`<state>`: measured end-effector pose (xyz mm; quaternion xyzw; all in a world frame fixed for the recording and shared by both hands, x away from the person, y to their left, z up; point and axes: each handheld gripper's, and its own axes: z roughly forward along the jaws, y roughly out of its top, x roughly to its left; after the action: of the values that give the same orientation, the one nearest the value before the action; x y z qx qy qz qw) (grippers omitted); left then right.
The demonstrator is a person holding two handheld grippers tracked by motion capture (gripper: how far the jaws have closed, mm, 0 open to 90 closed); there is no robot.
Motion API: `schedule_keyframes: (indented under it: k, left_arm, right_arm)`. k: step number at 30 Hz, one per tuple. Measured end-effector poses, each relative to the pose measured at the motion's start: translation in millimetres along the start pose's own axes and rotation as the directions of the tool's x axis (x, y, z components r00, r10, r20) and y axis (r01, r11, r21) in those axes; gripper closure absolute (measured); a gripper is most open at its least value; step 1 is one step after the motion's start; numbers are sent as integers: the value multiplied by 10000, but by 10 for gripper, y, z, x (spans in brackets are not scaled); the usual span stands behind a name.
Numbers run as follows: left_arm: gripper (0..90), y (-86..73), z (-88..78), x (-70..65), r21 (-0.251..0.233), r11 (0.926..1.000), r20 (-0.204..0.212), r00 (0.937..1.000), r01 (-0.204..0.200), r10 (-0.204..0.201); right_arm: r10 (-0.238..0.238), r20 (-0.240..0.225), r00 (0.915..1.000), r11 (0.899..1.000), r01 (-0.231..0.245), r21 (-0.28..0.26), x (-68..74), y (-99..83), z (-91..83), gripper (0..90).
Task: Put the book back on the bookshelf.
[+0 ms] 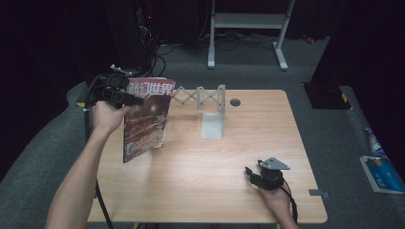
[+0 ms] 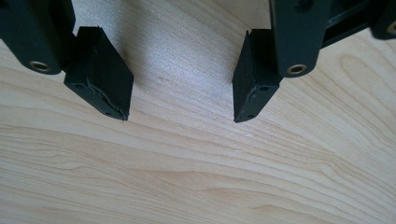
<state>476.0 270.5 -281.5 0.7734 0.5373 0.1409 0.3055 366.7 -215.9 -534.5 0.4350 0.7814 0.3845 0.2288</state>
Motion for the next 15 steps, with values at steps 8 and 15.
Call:
schedule_keyframes:
  k: [8, 15]
  left_arm:
    - [833, -34, -19, 32, -465, 9989, -421, 9990, 97, -117]
    - [835, -30, -36, 91, -783, 9962, -576, 9974, 377, -423]
  right_arm:
    - [-7, 2, 10000, 10000, 7, -1, 0, 0, 0, 383]
    - [12, 5, 10000, 10000, -12, -7, 1, 0, 0, 384]
